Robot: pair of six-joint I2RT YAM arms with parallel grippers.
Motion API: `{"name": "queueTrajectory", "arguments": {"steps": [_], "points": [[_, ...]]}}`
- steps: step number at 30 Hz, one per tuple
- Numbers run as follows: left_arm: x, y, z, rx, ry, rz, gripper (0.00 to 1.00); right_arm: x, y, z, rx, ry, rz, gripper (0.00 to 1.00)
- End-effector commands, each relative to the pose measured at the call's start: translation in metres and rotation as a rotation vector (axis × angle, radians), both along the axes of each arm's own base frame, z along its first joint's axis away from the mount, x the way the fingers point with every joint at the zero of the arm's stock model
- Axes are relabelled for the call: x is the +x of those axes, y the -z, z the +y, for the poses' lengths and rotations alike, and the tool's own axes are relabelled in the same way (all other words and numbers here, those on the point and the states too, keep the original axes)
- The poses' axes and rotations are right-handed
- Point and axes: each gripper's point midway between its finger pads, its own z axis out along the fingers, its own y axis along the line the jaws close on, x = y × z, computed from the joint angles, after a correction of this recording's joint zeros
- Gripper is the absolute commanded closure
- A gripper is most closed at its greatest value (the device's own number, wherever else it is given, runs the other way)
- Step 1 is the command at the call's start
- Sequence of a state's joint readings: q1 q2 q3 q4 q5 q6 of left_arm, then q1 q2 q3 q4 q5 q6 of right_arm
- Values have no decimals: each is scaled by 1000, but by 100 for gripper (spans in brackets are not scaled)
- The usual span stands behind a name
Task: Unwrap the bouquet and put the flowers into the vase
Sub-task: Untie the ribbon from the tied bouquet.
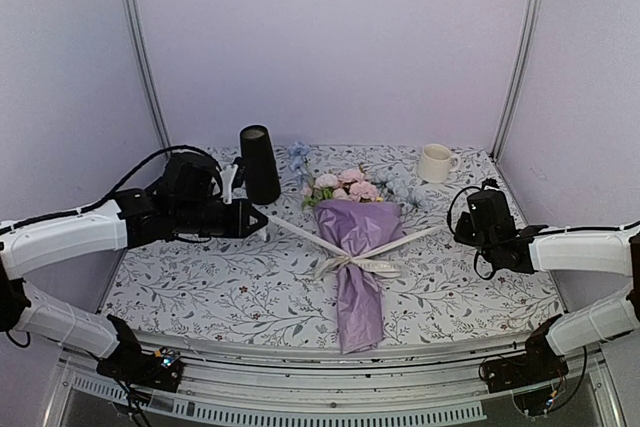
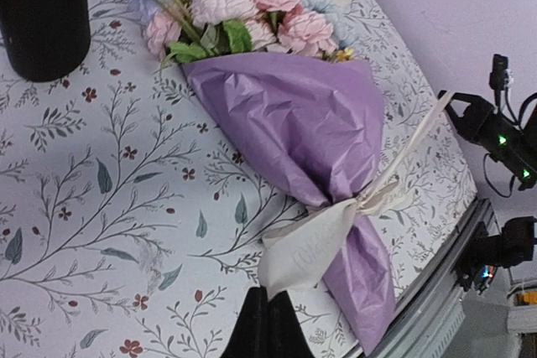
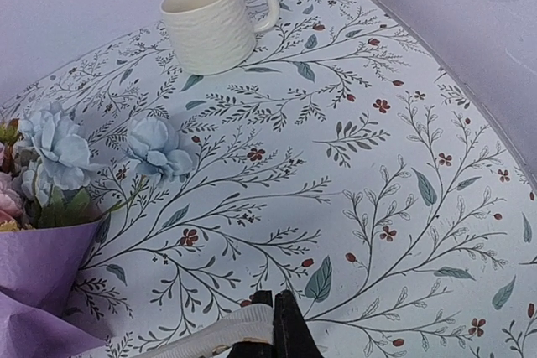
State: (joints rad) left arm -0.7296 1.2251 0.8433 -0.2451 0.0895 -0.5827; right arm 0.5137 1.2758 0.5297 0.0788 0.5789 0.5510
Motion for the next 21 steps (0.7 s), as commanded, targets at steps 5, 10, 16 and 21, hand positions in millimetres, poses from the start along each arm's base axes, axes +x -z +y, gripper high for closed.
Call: {"name": "queueTrajectory", "arguments": {"steps": [5,10,16,21], "points": [[4,-74,-40,-104,152,-142,100,3,7,-7,21,47,-6,98],[9,-98,-61,-99,189,-182,100,3,7,-7,24,45,-4,98],[13,-130,-68,-120,193,-245,100,3,5,-8,29,46,-13,98],[16,-149,-60,-105,165,-293,100,3,1,-9,22,49,-20,98]]}}
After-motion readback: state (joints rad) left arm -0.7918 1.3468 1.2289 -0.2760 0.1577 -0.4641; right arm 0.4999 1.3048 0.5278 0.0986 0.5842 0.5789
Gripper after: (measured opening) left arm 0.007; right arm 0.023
